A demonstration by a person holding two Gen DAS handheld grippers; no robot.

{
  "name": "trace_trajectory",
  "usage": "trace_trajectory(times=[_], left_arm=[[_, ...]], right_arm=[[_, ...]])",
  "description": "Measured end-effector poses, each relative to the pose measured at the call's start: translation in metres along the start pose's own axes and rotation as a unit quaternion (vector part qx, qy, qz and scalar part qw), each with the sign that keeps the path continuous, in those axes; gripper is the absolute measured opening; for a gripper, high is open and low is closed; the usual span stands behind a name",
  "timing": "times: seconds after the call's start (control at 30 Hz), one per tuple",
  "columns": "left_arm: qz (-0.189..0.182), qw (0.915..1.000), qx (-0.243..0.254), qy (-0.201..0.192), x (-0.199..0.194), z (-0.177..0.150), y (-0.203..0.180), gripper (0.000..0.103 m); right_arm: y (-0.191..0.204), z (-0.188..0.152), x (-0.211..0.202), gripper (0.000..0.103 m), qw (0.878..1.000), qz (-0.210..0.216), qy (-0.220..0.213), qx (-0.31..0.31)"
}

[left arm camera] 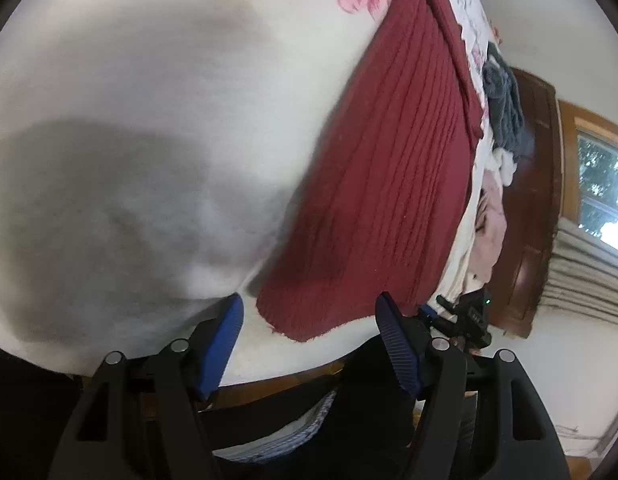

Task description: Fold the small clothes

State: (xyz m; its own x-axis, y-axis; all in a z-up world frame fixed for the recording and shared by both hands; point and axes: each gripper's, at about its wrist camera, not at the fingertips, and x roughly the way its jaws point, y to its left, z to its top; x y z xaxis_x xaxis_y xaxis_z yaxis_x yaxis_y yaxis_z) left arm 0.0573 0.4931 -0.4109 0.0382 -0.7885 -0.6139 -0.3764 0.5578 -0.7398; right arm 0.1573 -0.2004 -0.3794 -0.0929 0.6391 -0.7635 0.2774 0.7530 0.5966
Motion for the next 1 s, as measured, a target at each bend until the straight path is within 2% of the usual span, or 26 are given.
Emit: trace_trajectory(times=[0.2, 0.33, 0.43, 0.57, 0.63, 0.77, 0.83, 0.87, 0.9, 0.93, 1.0], left_arm=[[-0.003, 0.9998, 0.016, 0.013, 0.011, 0.002, -0.016, 0.071], [-0.006, 0.9996, 0.022, 0.014, 0.016, 0.001, -0.023, 0.071], [-0.011, 0.9998, 0.011, 0.013, 0.015, 0.002, -0.017, 0.066], [-0.003, 0.9998, 0.01, 0.019, 0.016, 0.001, -0.015, 0.051], [-0.002, 0.9997, 0.014, 0.022, 0.017, 0.0, -0.017, 0.05], [-0.009, 0.9998, 0.004, 0.017, 0.018, 0.002, -0.014, 0.05], [-0.008, 0.9999, -0.001, 0.015, 0.018, 0.003, -0.014, 0.042], [-0.005, 0.9999, 0.001, 0.014, 0.018, 0.003, -0.014, 0.029], [-0.002, 0.9999, 0.003, 0.013, 0.018, 0.003, -0.015, 0.017], [-0.002, 0.9999, 0.003, 0.011, 0.017, 0.002, -0.015, 0.013], [-0.003, 1.0, 0.001, 0.005, 0.015, 0.002, -0.014, 0.008]], right_arm=[[-0.006, 0.001, 0.005, 0.061, 1.0, 0.014, 0.008, 0.006], [-0.008, 0.001, 0.004, 0.06, 1.0, 0.019, 0.017, 0.002], [-0.011, 0.001, 0.003, 0.059, 0.999, 0.024, 0.024, 0.001], [-0.008, 0.0, 0.007, 0.058, 0.999, 0.028, 0.042, -0.006], [-0.006, -0.002, 0.01, 0.057, 0.998, 0.02, 0.053, -0.013], [-0.004, -0.003, 0.01, 0.056, 0.999, 0.021, 0.049, -0.004], [-0.008, -0.003, 0.008, 0.047, 0.999, 0.023, 0.043, 0.005], [-0.01, -0.004, 0.008, 0.043, 0.999, 0.023, 0.04, 0.008], [-0.013, -0.005, 0.007, 0.034, 0.999, 0.024, 0.037, 0.01], [-0.016, -0.008, 0.005, 0.021, 0.999, 0.032, 0.035, 0.016], [-0.021, -0.012, 0.002, 0.014, 0.998, 0.052, 0.029, 0.022]])
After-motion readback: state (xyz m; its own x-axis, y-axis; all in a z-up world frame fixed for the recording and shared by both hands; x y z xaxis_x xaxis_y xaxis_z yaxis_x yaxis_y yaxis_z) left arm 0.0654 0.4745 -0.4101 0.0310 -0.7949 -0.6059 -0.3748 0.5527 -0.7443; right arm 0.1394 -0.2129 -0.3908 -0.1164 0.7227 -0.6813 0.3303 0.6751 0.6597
